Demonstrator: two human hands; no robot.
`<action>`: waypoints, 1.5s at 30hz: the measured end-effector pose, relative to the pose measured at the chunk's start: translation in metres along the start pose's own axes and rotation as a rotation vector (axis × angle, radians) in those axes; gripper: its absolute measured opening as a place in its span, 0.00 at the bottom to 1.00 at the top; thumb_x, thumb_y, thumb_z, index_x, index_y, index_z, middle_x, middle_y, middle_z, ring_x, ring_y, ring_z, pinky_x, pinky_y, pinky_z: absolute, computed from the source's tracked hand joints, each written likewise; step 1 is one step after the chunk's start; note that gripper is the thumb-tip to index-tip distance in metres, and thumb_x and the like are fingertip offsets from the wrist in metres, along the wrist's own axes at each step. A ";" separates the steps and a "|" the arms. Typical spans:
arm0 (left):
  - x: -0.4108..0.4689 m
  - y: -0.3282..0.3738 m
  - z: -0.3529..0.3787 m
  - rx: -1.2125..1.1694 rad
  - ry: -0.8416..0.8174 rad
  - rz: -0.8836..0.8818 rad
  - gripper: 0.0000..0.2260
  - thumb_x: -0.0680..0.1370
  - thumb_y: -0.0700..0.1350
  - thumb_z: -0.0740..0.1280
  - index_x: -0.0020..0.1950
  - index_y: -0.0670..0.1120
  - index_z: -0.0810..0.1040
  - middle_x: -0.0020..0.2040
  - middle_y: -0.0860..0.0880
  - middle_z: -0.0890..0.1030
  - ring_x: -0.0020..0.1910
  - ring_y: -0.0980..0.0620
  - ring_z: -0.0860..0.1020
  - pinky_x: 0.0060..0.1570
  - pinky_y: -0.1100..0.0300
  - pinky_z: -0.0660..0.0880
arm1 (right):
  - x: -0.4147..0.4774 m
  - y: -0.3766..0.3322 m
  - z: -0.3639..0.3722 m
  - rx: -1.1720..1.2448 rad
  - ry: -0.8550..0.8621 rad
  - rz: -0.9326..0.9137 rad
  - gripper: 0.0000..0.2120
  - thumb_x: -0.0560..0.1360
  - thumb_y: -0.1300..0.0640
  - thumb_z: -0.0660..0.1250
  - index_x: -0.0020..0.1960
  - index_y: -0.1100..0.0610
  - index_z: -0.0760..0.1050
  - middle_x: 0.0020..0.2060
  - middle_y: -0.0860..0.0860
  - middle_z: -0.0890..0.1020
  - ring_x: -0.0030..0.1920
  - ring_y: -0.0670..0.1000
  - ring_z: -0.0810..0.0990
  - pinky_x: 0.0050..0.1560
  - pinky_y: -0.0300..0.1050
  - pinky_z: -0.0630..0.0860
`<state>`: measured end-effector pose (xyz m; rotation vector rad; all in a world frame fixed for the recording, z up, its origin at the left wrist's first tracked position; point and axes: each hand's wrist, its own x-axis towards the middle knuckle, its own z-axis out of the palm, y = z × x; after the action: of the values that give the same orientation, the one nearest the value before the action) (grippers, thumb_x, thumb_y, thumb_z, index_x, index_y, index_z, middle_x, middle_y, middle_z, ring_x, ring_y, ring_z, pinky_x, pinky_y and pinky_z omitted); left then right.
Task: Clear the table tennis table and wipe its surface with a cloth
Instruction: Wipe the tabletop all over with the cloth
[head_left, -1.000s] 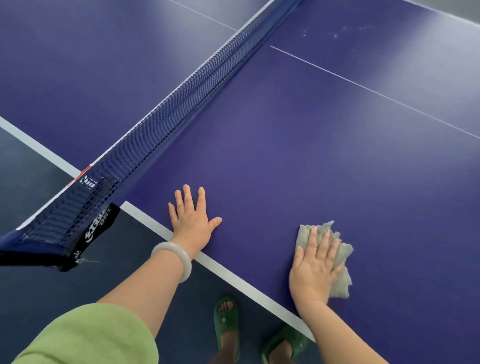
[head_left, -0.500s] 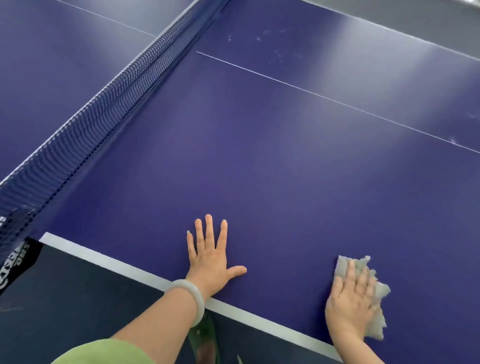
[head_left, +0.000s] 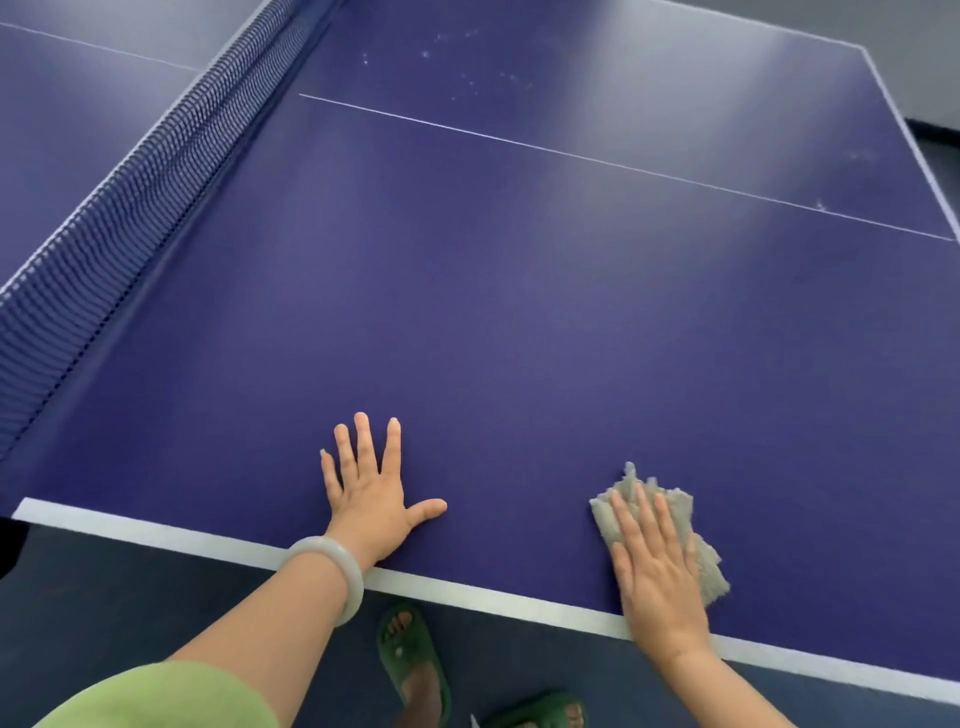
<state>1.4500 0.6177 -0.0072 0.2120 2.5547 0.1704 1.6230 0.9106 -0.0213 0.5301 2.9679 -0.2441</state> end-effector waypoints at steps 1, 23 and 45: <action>-0.001 0.002 -0.001 0.007 0.002 -0.004 0.52 0.71 0.75 0.55 0.70 0.51 0.20 0.71 0.42 0.20 0.72 0.37 0.24 0.71 0.39 0.31 | 0.002 0.018 -0.003 0.046 0.018 0.207 0.25 0.83 0.48 0.45 0.80 0.48 0.51 0.80 0.47 0.49 0.80 0.49 0.43 0.77 0.59 0.50; -0.025 0.137 0.045 0.171 -0.090 0.242 0.59 0.65 0.80 0.57 0.67 0.50 0.16 0.66 0.43 0.14 0.64 0.39 0.16 0.66 0.39 0.24 | -0.022 0.111 -0.025 0.262 0.115 0.952 0.26 0.84 0.52 0.50 0.81 0.52 0.52 0.80 0.54 0.50 0.80 0.56 0.45 0.76 0.62 0.45; -0.056 0.312 0.055 0.081 0.049 0.401 0.35 0.81 0.57 0.60 0.80 0.44 0.47 0.80 0.39 0.41 0.79 0.40 0.40 0.77 0.48 0.42 | -0.040 0.142 -0.019 0.135 0.079 0.618 0.26 0.84 0.49 0.47 0.81 0.50 0.49 0.80 0.51 0.48 0.80 0.55 0.46 0.77 0.61 0.50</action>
<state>1.5625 0.9169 0.0279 0.7602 2.5416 0.2257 1.7086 1.0316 -0.0166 1.4513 2.6942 -0.3612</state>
